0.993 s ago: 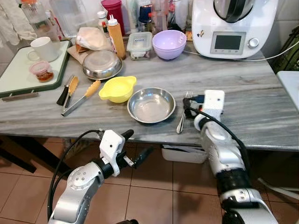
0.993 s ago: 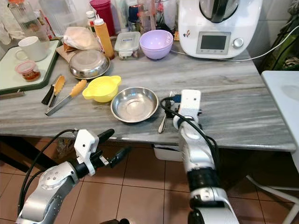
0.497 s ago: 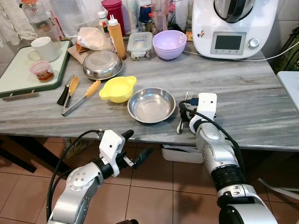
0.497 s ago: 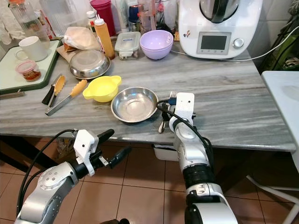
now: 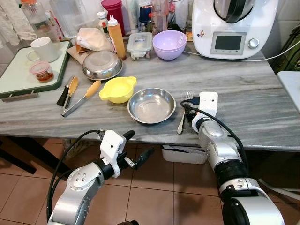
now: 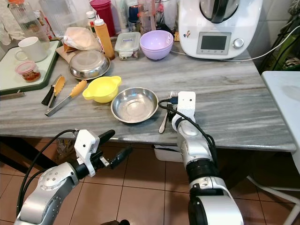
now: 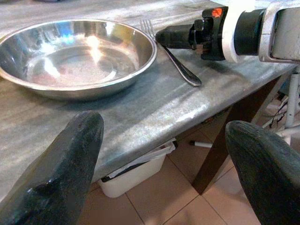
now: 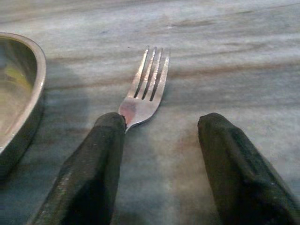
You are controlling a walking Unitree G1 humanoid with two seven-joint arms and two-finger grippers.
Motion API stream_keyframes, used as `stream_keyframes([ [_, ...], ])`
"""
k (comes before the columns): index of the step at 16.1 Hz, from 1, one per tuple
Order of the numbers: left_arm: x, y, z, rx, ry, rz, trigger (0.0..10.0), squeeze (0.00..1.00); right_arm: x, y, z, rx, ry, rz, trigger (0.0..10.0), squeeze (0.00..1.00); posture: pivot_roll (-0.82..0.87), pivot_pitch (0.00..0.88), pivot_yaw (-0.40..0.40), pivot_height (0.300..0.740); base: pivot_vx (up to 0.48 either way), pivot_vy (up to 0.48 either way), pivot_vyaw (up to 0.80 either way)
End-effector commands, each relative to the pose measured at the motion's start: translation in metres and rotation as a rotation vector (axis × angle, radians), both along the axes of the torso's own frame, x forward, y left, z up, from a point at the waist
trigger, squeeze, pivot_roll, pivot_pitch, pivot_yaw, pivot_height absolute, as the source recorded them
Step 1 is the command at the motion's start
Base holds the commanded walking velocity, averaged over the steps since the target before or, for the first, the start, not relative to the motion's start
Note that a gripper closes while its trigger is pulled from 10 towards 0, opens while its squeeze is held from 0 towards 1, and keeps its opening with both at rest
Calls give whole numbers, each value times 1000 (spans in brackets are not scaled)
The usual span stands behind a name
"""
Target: Setting the table
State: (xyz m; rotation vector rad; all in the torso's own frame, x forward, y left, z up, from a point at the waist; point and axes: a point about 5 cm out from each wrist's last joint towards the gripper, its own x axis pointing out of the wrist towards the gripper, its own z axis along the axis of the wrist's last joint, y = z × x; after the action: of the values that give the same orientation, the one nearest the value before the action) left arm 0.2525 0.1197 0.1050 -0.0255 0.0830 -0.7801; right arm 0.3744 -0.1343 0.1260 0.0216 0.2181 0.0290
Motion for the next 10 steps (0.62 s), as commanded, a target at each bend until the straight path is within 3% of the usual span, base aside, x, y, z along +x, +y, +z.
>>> stream_keyframes([
  [1,0,1,2,18,-6,2,10000,0,2,6,0,-11,10,29,4549,0,-2,124,94,740,0,0,0],
  [2,0,2,2,18,-6,2,10000,0,2,7,1,-8,3,40,4667,0,-2,122,95,740,0,0,0],
  [3,0,2,2,20,-5,2,10000,0,3,8,2,-14,-5,52,7765,0,-2,123,95,740,0,0,0],
  [4,0,2,2,21,-5,2,10000,0,4,11,4,-7,-20,68,7961,0,0,123,95,740,0,0,0],
  [6,0,2,1,22,-4,4,10000,0,4,13,5,-5,-19,77,10000,0,3,122,95,740,0,0,0],
  [10,0,3,1,24,0,7,10000,0,5,15,2,-4,-10,91,9804,0,8,120,97,740,0,0,0],
])
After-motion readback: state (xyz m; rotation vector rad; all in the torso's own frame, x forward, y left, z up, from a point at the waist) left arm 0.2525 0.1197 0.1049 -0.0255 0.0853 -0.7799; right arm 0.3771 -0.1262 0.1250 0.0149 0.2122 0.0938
